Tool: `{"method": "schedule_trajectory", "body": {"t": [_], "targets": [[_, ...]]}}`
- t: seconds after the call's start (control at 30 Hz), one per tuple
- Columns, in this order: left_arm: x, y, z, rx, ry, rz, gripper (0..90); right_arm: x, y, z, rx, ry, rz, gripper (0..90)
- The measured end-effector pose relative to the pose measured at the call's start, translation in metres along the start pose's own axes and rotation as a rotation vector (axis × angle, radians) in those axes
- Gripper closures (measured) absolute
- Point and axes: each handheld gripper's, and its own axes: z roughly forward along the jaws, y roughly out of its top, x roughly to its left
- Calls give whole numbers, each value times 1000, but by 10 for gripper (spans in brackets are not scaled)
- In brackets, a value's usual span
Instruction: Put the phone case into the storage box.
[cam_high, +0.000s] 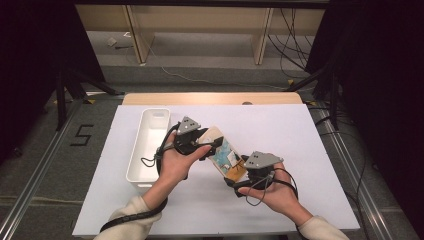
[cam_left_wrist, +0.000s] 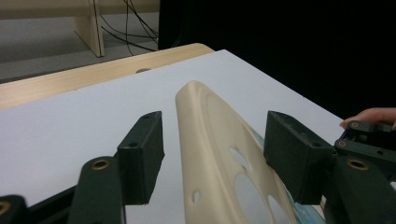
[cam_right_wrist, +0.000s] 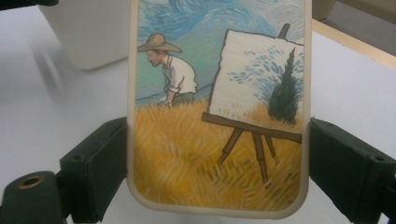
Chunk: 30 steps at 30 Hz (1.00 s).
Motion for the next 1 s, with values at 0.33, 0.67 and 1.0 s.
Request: {"method": "schedule_trajectory", "body": {"t": [0.33, 0.67, 1.0], "targets": [[-1, -3, 2, 15, -9, -14, 498, 4, 0, 2, 15, -7, -36, 121], [-1, -5, 1, 9, -73, -69, 650, 4, -2, 4, 21, -12, -49, 117], [-14, 0, -4, -22, -106, -22, 880, 2, -4, 6, 45, -23, -74, 265]]}}
